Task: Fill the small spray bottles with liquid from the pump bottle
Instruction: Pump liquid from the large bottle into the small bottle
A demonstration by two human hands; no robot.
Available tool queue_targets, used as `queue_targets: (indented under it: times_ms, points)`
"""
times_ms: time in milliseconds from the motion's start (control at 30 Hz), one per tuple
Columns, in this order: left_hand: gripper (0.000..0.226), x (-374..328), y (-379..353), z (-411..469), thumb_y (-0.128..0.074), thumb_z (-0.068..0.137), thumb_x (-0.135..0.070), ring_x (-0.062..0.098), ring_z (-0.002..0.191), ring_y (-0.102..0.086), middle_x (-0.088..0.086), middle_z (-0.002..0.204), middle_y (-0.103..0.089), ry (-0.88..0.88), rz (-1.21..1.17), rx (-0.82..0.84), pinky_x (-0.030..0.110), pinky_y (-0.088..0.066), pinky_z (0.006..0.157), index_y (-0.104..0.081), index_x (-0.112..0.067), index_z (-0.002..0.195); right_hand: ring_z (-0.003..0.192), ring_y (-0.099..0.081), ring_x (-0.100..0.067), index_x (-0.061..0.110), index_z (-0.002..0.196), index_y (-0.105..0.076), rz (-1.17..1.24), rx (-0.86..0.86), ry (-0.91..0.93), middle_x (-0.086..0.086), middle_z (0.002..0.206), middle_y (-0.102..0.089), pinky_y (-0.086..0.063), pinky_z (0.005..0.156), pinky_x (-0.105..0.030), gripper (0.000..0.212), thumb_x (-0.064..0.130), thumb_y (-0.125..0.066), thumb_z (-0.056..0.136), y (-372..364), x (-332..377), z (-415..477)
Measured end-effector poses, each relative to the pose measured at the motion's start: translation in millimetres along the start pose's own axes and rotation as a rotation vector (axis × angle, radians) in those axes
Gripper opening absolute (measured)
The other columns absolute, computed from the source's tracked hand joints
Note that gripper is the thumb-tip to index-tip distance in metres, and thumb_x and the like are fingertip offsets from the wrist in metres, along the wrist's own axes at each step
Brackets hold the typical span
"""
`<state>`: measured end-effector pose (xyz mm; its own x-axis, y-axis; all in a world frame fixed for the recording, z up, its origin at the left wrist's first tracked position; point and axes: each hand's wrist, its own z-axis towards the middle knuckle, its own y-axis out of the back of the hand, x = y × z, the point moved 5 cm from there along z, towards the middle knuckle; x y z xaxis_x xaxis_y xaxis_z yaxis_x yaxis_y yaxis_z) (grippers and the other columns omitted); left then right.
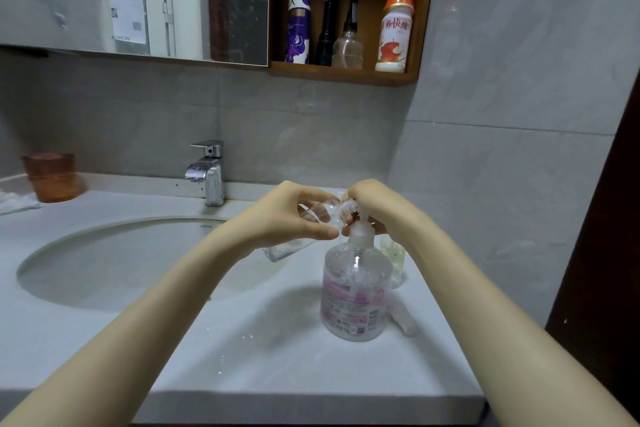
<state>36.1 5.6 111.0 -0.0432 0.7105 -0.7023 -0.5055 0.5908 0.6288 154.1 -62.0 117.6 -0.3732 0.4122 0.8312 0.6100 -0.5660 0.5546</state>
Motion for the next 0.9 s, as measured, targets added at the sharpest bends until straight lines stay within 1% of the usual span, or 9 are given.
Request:
queue_targets:
  times_ms: [100,200,267,333,400,500,633,767,900]
  points:
    - [0.04,0.6,-0.6,0.2,-0.078,0.075,-0.016,0.012,0.078,-0.061,0.003,0.096,-0.069,-0.013,-0.026,-0.003,0.035,-0.052,0.087,-0.062,-0.036,0.106,0.06,-0.057,-0.021,0.005,0.075,-0.05,-0.102,0.043,-0.005,-0.006,0.062,-0.051,-0.042,0.059,-0.027,0.018,-0.003,-0.04,0.088,-2.7,3.4,-6.0]
    - [0.038,1.2,-0.8,-0.8,-0.078,0.075,-0.016,0.015,0.081,-0.063,0.005,0.098,-0.07,-0.013,-0.045,-0.01,0.035,-0.053,0.087,-0.062,-0.039,0.1,0.067,-0.054,-0.022,0.006,0.083,-0.047,-0.143,0.088,-0.009,-0.006,0.066,-0.05,-0.041,0.071,-0.03,0.013,-0.002,-0.041,0.091,-5.2,8.9,-8.4]
    - [0.037,2.6,-1.0,0.1,-0.078,0.074,-0.016,0.016,0.082,-0.064,0.006,0.099,-0.07,-0.012,-0.073,-0.014,0.034,-0.053,0.087,-0.062,-0.041,0.096,0.063,-0.05,-0.019,0.008,0.08,-0.046,-0.139,0.102,-0.021,-0.006,0.067,-0.05,-0.04,0.072,-0.03,0.016,0.001,-0.042,0.093,-6.6,6.8,-6.0]
    - [0.036,4.0,-1.9,0.6,-0.079,0.074,-0.016,0.013,0.08,-0.063,0.006,0.098,-0.07,-0.013,-0.075,-0.013,0.033,-0.053,0.087,-0.063,-0.04,0.097,0.057,-0.049,-0.015,0.011,0.073,-0.045,-0.044,0.083,0.007,-0.005,0.068,-0.05,-0.043,0.06,-0.023,0.023,0.005,-0.042,0.095,-7.3,1.5,-0.2]
    - [0.036,6.4,-4.7,1.0,-0.078,0.074,-0.015,0.01,0.076,-0.059,0.006,0.098,-0.07,-0.011,-0.059,-0.002,0.033,-0.052,0.087,-0.063,-0.038,0.098,0.045,-0.052,-0.009,0.015,0.072,-0.046,0.077,0.043,0.06,-0.003,0.069,-0.049,-0.042,0.04,-0.013,0.026,0.008,-0.039,0.097,-7.2,-5.8,4.6]
    - [0.036,8.9,-8.2,0.0,-0.078,0.075,-0.015,0.01,0.078,-0.06,0.007,0.098,-0.069,-0.007,-0.069,0.011,0.033,-0.052,0.088,-0.062,-0.039,0.096,0.033,-0.049,-0.003,0.016,0.071,-0.044,0.108,0.01,0.082,-0.002,0.068,-0.047,-0.035,0.031,-0.008,0.029,0.007,-0.035,0.097,-7.0,-12.6,6.4]
    - [0.038,7.4,-6.7,-1.2,-0.078,0.075,-0.016,0.012,0.078,-0.06,0.006,0.099,-0.069,0.006,-0.054,0.01,0.035,-0.053,0.088,-0.062,-0.036,0.103,0.039,-0.05,-0.004,0.017,0.069,-0.043,0.077,0.0,0.093,0.0,0.068,-0.047,-0.039,0.035,-0.01,0.031,0.007,-0.035,0.098,-5.6,-9.1,2.0]
    - [0.037,2.3,-4.5,-2.9,-0.079,0.074,-0.016,0.012,0.077,-0.06,0.006,0.098,-0.07,0.0,-0.039,0.003,0.037,-0.052,0.088,-0.063,-0.038,0.099,0.056,-0.053,-0.016,0.008,0.076,-0.049,0.006,0.013,-0.004,-0.005,0.066,-0.051,-0.042,0.056,-0.025,0.024,0.002,-0.036,0.095,-3.9,-7.2,-0.6]
    - [0.036,-3.6,-0.7,-2.9,-0.08,0.073,-0.019,0.019,0.082,-0.065,0.004,0.098,-0.071,-0.004,-0.001,-0.004,0.039,-0.05,0.09,-0.063,-0.04,0.097,0.052,-0.059,-0.02,0.003,0.087,-0.055,-0.015,-0.004,-0.023,-0.007,0.061,-0.054,-0.043,0.053,-0.024,0.022,0.001,-0.033,0.091,-0.5,-2.5,-1.1]
